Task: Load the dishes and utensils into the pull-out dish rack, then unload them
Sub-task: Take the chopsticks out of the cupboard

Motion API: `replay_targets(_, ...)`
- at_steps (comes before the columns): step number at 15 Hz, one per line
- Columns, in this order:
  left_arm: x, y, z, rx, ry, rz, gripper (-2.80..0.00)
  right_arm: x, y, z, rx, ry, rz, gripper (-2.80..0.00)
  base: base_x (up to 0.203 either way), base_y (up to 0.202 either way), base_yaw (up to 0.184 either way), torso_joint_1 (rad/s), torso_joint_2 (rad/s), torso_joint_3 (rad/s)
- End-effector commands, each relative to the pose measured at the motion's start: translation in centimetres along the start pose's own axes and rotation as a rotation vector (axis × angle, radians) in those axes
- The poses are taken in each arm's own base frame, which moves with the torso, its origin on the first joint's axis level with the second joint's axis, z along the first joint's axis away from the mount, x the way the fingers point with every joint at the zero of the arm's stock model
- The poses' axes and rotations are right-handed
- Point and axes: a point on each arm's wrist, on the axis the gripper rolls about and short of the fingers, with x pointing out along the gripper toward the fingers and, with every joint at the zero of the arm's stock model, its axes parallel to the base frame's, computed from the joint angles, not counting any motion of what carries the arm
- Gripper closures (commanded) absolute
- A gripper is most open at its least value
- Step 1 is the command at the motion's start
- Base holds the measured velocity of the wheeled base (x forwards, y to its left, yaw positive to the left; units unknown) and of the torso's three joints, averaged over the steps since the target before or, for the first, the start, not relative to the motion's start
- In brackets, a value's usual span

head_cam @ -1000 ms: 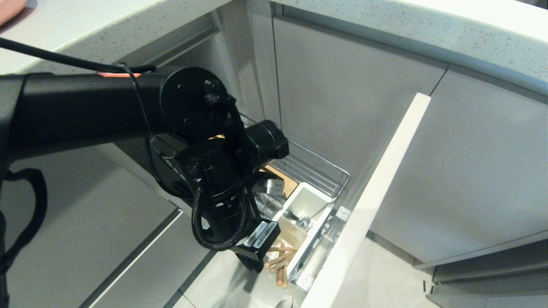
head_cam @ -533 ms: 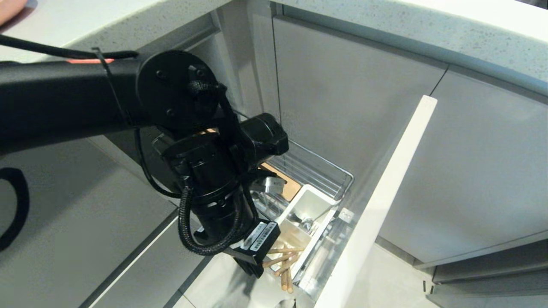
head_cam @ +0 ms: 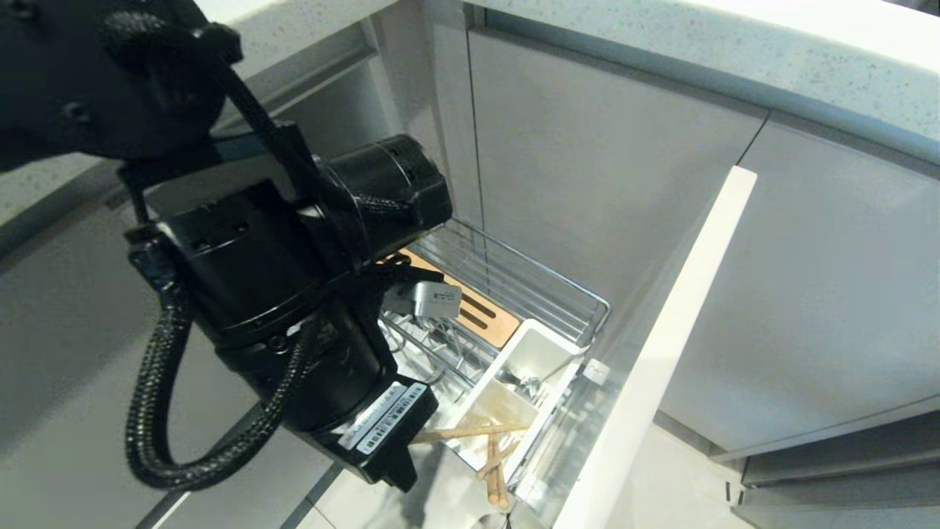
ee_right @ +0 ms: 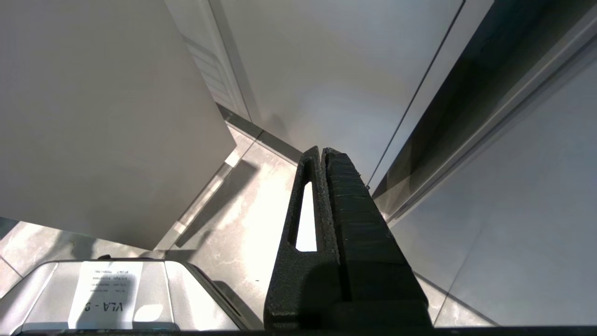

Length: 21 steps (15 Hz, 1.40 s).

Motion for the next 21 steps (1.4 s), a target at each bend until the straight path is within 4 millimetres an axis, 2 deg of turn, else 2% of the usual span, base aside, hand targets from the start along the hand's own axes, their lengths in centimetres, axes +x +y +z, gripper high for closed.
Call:
replay_targets(1,-1.7,-0.1,-1.5,0.012,-0.042,-0.013,0.0,0.0,0.0,0.0,0.0,0.001,0.0,0.0,0.0,0.0,0.0,0.0,0.0,0.0)
replay_targets(9,-5.6,0.5,-5.2,0.023,-0.194,0.018,0.0,0.0,0.0,0.0,0.0,0.001,0.0,0.0,0.0,0.0,0.0,0.0,0.0,0.0)
replay_targets(14,-9.0,0.9,-9.2,0.061,-0.349,-0.014,0.0,0.0,0.0,0.0,0.0,0.001,0.0,0.0,0.0,0.0,0.0,0.0,0.0,0.0)
replay_targets(16,-10.6,0.9,-10.6,0.081,-0.478,-0.04,0.0,0.0,0.0,0.0,0.0,0.001,0.001,0.0,0.0,0.0,0.0,0.0,0.0,0.0)
replay_targets(19,-13.6,0.7,-11.2,0.092,-0.8,-0.101,0.0,0.0,0.0,0.0,0.0,0.001,0.0,0.0,0.0,0.0,0.0,0.0,0.0,0.0)
replay_targets(21,-15.5,0.8,-11.4,0.054,-0.997,-0.068,0.0,0.0,0.0,0.0,0.0,0.001,0.001,0.0,0.0,0.0,0.0,0.0,0.0,0.0)
